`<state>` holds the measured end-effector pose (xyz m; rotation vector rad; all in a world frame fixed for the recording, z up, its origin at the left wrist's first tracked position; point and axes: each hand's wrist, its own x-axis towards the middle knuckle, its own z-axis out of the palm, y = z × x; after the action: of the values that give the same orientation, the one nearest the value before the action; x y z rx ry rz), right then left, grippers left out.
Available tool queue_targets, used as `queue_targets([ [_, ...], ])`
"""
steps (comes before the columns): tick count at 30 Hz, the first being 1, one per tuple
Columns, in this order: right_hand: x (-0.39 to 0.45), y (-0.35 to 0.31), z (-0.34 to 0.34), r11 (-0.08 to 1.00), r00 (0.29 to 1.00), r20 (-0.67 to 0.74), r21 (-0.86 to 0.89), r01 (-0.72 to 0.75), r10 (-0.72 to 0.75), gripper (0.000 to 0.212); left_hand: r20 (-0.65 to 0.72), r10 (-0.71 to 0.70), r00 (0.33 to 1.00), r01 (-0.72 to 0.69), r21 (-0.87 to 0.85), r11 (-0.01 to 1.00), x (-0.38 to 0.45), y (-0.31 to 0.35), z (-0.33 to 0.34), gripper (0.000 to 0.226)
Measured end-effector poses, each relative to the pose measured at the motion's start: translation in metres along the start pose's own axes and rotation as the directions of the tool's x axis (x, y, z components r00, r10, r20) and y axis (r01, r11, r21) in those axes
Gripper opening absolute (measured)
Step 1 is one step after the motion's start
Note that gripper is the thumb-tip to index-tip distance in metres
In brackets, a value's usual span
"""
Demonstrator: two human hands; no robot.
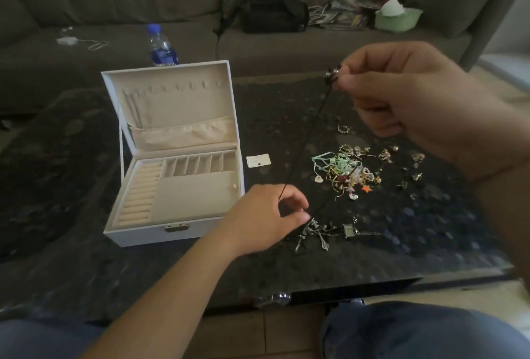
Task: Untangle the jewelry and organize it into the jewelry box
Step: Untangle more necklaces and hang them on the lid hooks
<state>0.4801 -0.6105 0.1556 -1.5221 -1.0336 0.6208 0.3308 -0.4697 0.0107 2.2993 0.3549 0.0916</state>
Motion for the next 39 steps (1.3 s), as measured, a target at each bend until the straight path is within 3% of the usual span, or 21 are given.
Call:
queue_targets([
  [3, -0.005, 0.014, -0.008, 0.997, 0.996, -0.086, -0.066, -0.043, 0.037, 0.023, 0.030, -0.043, 0.999, 0.043, 0.010, 0.999, -0.001, -0.008, 0.005, 0.012],
  [7, -0.010, 0.026, -0.015, 0.997, 0.988, -0.140, -0.025, -0.073, 0.069, 0.024, 0.093, -0.071, 0.993, 0.064, 0.070, 0.995, -0.002, -0.009, 0.009, 0.020],
  [13, -0.012, 0.032, -0.027, 1.000, 0.979, -0.204, 0.002, -0.002, 0.003, 0.026, 0.115, -0.099, 0.988, 0.081, 0.155, 0.985, -0.001, -0.003, 0.007, 0.046],
  [21, -0.028, 0.069, -0.036, 0.971, 0.947, -0.320, 0.221, 0.087, -0.012, 0.028, 0.081, -0.132, 0.988, 0.073, 0.508, 0.858, 0.006, 0.016, -0.025, 0.025],
  [25, -0.036, 0.105, -0.034, 0.927, 0.900, -0.421, 0.370, 0.058, 0.112, 0.034, 0.192, -0.198, 0.961, 0.053, 0.577, 0.815, 0.004, 0.031, -0.049, 0.059],
  [29, -0.036, 0.140, -0.017, 0.851, 0.858, -0.441, 0.526, 0.011, 0.262, 0.032, 0.402, -0.312, 0.861, -0.017, 0.636, 0.772, 0.006, 0.060, -0.078, 0.078],
  [32, -0.031, 0.153, -0.008, 0.788, 0.847, -0.412, 0.615, -0.013, 0.336, 0.028, 0.469, -0.292, 0.833, -0.046, 0.585, 0.810, 0.011, 0.079, -0.100, 0.069],
  [34, -0.026, 0.155, -0.004, 0.767, 0.836, -0.402, 0.641, -0.036, 0.374, 0.021, 0.469, -0.215, 0.857, -0.057, 0.500, 0.864, 0.013, 0.088, -0.110, 0.046],
  [36, -0.022, 0.155, 0.001, 0.755, 0.836, -0.379, 0.653, -0.062, 0.396, 0.018, 0.385, -0.143, 0.912, -0.035, 0.419, 0.907, 0.016, 0.093, -0.117, 0.030],
  [39, -0.018, 0.155, 0.007, 0.757, 0.841, -0.362, 0.648, -0.083, 0.403, 0.015, 0.222, -0.164, 0.961, 0.031, 0.501, 0.865, 0.024, 0.091, -0.117, 0.030],
])
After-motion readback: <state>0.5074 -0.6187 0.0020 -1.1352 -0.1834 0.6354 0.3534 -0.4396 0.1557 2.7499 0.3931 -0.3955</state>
